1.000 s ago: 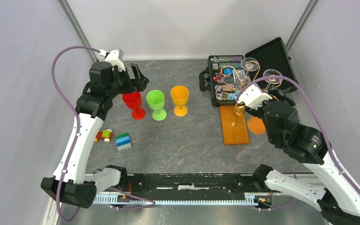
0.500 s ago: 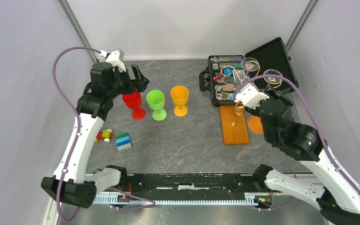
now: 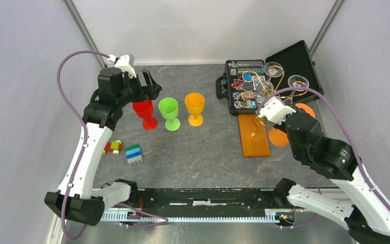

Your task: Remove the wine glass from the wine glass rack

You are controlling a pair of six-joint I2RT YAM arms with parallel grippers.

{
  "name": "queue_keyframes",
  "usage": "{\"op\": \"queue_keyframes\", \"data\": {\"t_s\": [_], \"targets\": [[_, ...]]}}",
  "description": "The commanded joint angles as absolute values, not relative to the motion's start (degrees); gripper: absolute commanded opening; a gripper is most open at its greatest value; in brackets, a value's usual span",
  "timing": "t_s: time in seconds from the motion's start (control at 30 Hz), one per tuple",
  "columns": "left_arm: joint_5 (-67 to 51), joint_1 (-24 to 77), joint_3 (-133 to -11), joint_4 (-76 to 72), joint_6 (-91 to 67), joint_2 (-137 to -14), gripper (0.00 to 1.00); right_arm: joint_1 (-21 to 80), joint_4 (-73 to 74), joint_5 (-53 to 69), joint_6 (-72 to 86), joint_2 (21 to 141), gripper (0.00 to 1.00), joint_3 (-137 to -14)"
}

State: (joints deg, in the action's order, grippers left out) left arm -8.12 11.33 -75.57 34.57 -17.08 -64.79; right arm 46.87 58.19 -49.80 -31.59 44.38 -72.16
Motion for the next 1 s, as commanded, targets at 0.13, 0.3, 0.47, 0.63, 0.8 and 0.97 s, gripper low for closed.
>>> {"op": "queue_keyframes", "data": {"t_s": [0.13,0.3,0.47,0.63,0.8,0.97], "targets": [[-9.1,11.2,-75.5,32.4,-17.1,-64.6,1.0,46.9,60.3,-48.7,-32.1,43.9,0.19,-73.1],[-9.0,11.2,-75.5,32.6,-17.0,-64.7,1.0,46.9,60.2,-48.8,-32.2,44.1,0.0,-73.5],[-8.8,11.2,-75.5,32.6,-16.7,-64.7,1.0,46.9,60.2,-47.7,-32.5,44.1,0.0,-74.4],[-8.9,11.2,-75.5,32.6,-16.9,-64.9,1.0,46.9,60.2,-46.1,-32.9,43.8,0.0,-77.1],[-8.8,11.2,-75.4,32.6,-16.9,-64.8,1.0,46.9,60.2,-41.9,-32.8,42.9,0.0,-78.7],[-8.9,11.2,-75.4,32.6,-16.9,-64.9,1.0,46.9,60.6,-39.8,-32.6,42.2,0.0,-78.2]]}}
